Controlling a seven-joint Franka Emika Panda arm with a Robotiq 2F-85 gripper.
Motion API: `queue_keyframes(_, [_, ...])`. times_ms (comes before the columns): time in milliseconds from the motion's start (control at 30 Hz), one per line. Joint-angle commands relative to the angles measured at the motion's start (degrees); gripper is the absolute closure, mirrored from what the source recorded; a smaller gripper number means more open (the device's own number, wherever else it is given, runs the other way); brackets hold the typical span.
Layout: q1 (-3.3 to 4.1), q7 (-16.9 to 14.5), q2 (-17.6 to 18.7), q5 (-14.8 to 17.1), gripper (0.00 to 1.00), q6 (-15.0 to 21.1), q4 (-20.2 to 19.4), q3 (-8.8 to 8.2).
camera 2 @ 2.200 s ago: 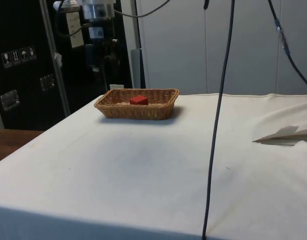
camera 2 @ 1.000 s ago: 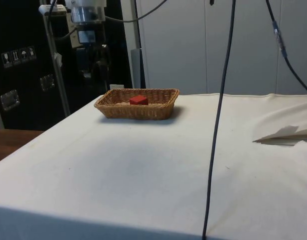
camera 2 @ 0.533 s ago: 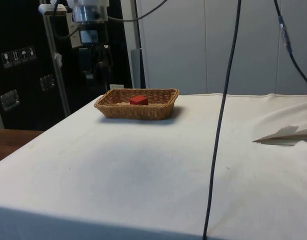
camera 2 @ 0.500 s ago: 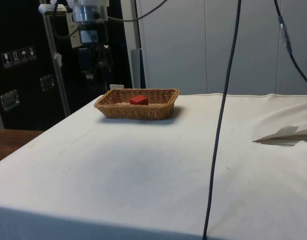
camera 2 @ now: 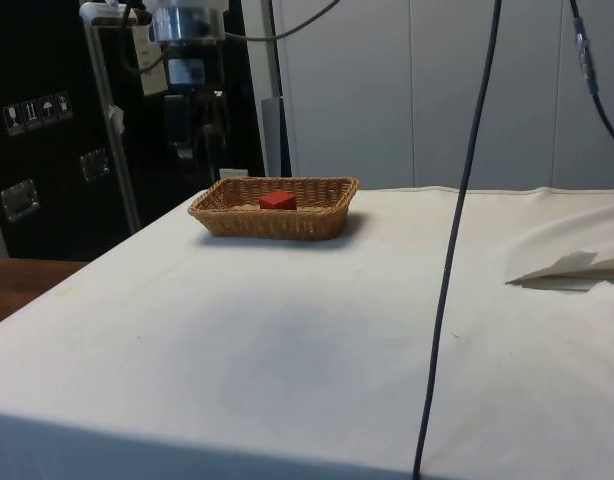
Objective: Pick up the cube and place it into the basket.
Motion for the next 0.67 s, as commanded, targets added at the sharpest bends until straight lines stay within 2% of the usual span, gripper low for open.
queue_keyframes(0, [0.46,0.4,-0.7,-0.5,0.0,1.1,-1.0,-0.11])
queue_keyframes(33, [0.46,0.4,-1.0,-0.5,0.0,1.4,-1.3,0.06])
queue_keyframes(67, [0.0,0.0,-0.6,-0.1,0.0,0.5,-0.7,0.34])
queue_keyframes(100, [0.46,0.4,-1.5,-0.6,0.0,1.8,-2.1,0.4])
queue_keyframes(300, [0.4,0.3,-3.4,-0.7,0.0,3.3,-4.5,1.55])
queue_keyframes(333, [0.0,0.0,-2.8,-0.2,0.0,2.3,-3.8,1.66])
queue_keyframes(367, [0.4,0.3,-3.6,-0.7,0.0,3.5,-4.9,1.72])
queue_keyframes(600, [0.29,0.1,-5.2,-0.6,0.0,4.6,-7.0,2.92])
queue_keyframes(633, [0.0,-0.1,-4.8,-0.3,0.0,3.8,-6.5,3.04])
